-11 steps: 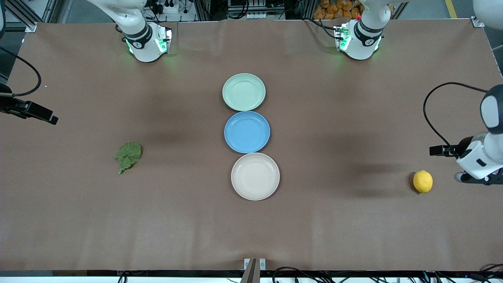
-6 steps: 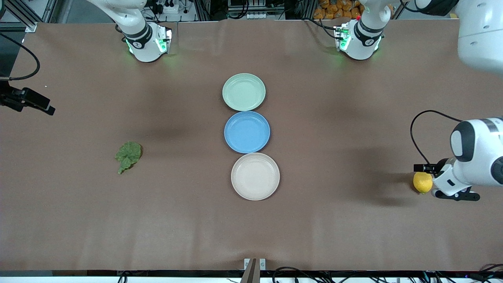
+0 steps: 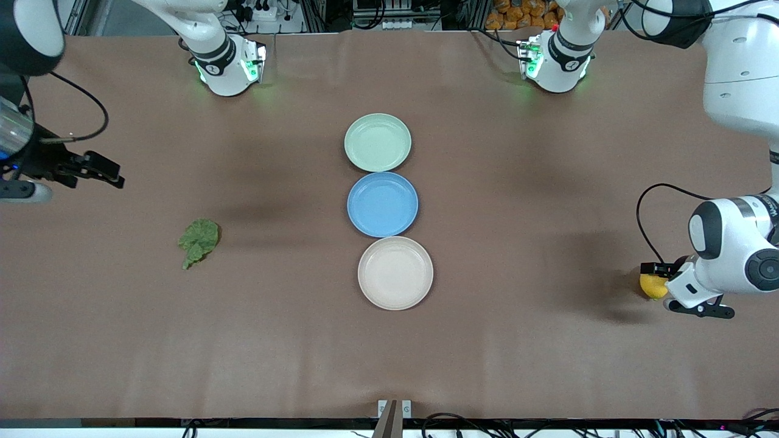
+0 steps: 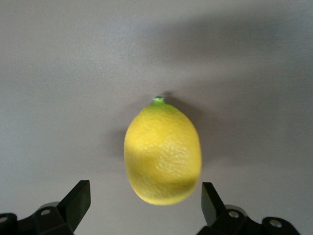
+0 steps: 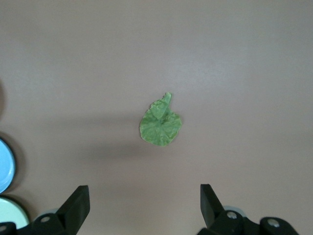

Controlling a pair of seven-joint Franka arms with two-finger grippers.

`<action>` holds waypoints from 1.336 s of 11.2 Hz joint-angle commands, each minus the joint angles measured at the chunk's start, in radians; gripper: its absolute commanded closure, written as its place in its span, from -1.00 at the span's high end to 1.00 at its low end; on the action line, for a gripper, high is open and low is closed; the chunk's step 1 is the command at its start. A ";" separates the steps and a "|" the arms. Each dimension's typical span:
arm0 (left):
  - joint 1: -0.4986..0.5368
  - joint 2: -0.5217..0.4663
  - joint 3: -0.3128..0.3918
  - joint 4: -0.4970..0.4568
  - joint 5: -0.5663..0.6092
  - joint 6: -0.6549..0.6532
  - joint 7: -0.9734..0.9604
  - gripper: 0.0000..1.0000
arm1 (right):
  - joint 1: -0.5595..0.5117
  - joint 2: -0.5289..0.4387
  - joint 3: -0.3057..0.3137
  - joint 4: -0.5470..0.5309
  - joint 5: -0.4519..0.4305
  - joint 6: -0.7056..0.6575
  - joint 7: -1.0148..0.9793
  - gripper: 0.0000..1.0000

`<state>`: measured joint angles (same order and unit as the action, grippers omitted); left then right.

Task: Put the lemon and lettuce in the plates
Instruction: 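Grasp the lemon with the left gripper while the right gripper grasps the lettuce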

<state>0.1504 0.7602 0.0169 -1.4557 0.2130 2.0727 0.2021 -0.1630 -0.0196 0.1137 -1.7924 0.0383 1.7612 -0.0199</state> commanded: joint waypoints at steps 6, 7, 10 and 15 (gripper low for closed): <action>0.000 0.057 -0.006 0.025 0.006 0.055 -0.003 -1.00 | -0.003 0.102 0.003 -0.404 -0.001 0.588 -0.031 1.00; 0.000 0.048 -0.012 0.026 0.006 0.055 0.011 -1.00 | -0.001 0.151 0.001 -0.406 -0.005 0.628 -0.032 1.00; 0.005 0.036 -0.095 0.058 -0.040 0.060 0.017 -1.00 | -0.001 0.259 0.000 -0.407 -0.014 0.722 -0.014 0.96; 0.000 -0.082 -0.184 0.032 -0.127 0.043 0.005 -1.00 | 0.002 0.434 -0.006 -0.409 -0.012 0.923 -0.012 0.82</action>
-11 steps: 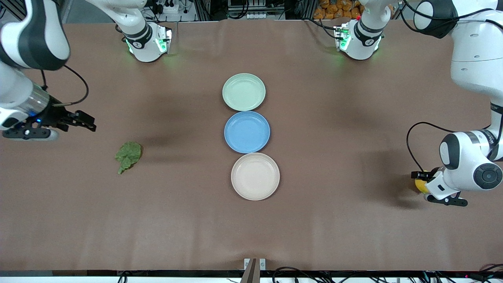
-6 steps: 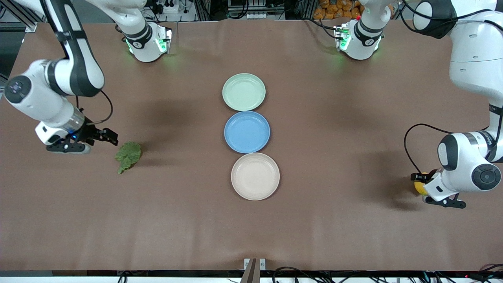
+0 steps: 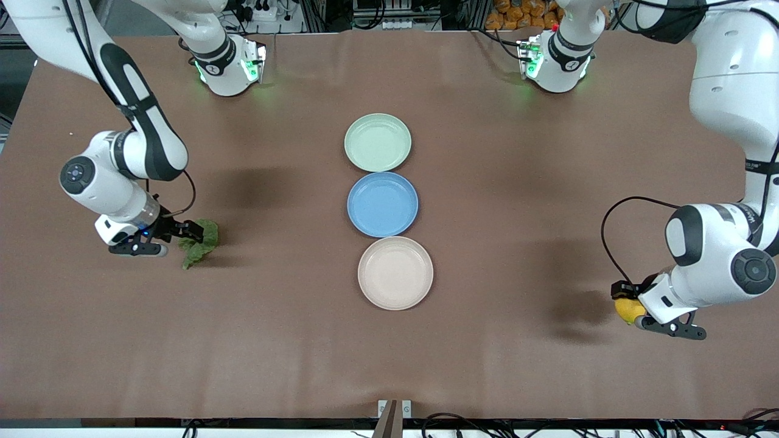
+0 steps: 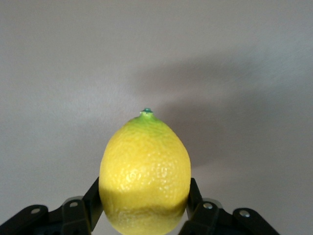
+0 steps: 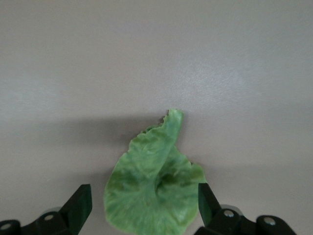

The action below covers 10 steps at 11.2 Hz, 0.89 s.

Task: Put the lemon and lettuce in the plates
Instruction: 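Grasp the lemon with the left gripper while the right gripper grasps the lettuce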

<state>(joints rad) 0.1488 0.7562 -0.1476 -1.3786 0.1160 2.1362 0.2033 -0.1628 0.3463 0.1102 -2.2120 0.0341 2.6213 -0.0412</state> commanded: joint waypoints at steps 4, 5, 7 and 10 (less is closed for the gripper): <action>0.005 -0.294 -0.041 -0.290 -0.032 -0.081 -0.024 -1.00 | -0.004 0.114 -0.003 0.006 -0.007 0.117 0.007 0.12; 0.005 -0.343 -0.061 -0.350 -0.033 -0.079 -0.053 -1.00 | -0.003 0.114 -0.003 0.005 -0.007 0.115 0.007 -0.26; 0.011 -0.414 -0.096 -0.469 -0.041 -0.055 -0.067 -1.00 | -0.003 0.115 -0.003 0.005 -0.007 0.109 0.009 -0.77; -0.005 -0.422 -0.222 -0.527 -0.108 0.045 -0.265 -1.00 | -0.001 0.112 -0.003 0.005 -0.007 0.103 0.030 -1.00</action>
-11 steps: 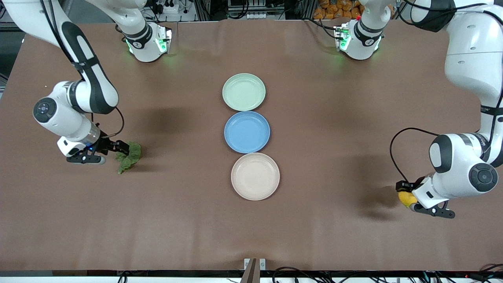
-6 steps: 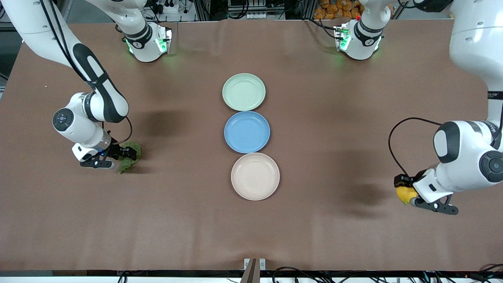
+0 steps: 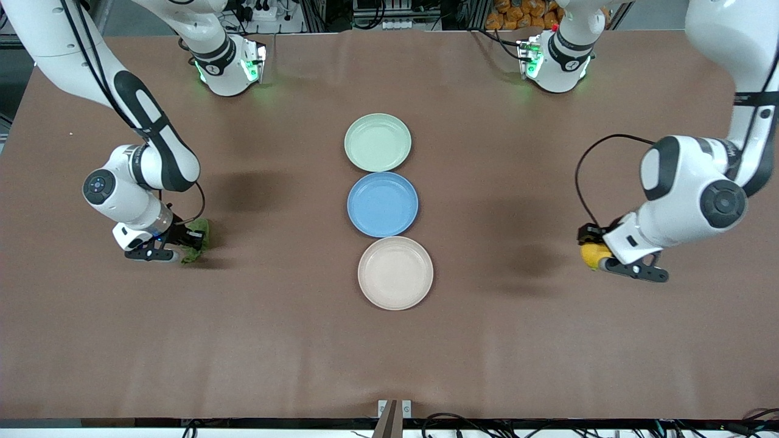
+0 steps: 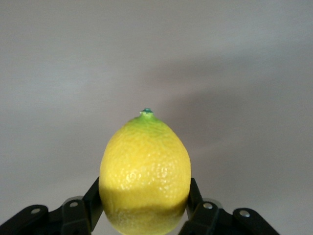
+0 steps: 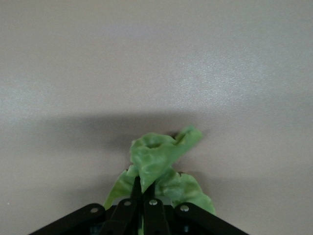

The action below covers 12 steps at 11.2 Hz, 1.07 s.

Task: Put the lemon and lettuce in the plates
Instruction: 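Lift the lemon with the left gripper toward the plates while the right lifts lettuce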

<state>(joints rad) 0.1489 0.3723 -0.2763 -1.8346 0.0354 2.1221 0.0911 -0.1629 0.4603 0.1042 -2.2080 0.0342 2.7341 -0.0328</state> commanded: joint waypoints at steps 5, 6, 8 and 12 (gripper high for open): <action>-0.161 0.026 -0.118 -0.002 0.009 0.059 -0.485 -1.00 | -0.003 -0.096 0.003 0.013 -0.007 -0.144 0.031 -1.00; -0.185 0.049 -0.118 0.027 0.009 0.059 -0.540 -1.00 | -0.003 -0.117 0.003 0.020 -0.007 -0.184 0.031 -1.00; -0.201 0.092 -0.118 0.080 0.009 0.059 -0.579 -1.00 | -0.003 -0.138 0.003 0.027 -0.005 -0.214 0.034 -1.00; -0.271 0.157 -0.116 0.141 0.009 0.061 -0.612 -1.00 | -0.003 -0.184 0.003 0.036 0.003 -0.293 0.039 -1.00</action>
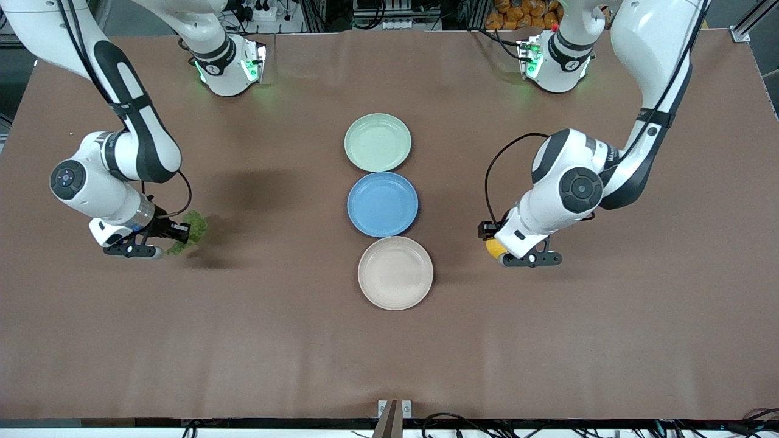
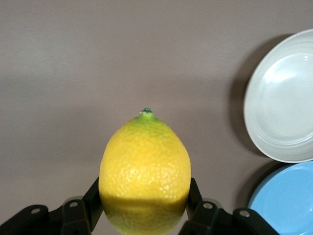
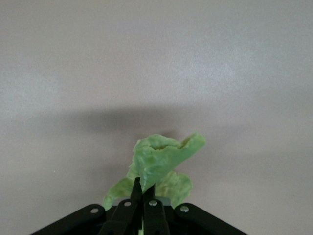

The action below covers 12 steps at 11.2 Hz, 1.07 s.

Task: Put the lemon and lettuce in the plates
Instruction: 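Lift the lemon with the left gripper toward the plates while the right lifts lettuce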

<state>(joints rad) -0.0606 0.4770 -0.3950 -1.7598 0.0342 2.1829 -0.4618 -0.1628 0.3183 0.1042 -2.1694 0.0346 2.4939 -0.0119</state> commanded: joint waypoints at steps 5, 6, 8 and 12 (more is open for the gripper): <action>-0.094 0.107 0.005 0.123 0.019 0.000 -0.136 -1.00 | 0.003 -0.117 0.005 -0.003 0.005 -0.151 0.020 -1.00; -0.094 0.109 0.005 0.123 0.019 0.000 -0.138 -1.00 | 0.005 -0.130 0.006 -0.003 0.005 -0.170 0.024 -1.00; -0.091 0.107 0.007 0.123 0.019 0.000 -0.136 -1.00 | 0.014 -0.154 0.014 -0.003 0.007 -0.219 0.058 -1.00; -0.093 0.109 0.007 0.121 0.023 0.004 -0.146 -1.00 | 0.049 -0.165 0.049 -0.004 0.065 -0.253 0.110 -1.00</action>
<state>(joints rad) -0.1520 0.5795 -0.3866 -1.6517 0.0342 2.1876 -0.5762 -0.1309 0.1769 0.1416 -2.1597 0.0400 2.2569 0.0753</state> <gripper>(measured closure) 0.308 0.978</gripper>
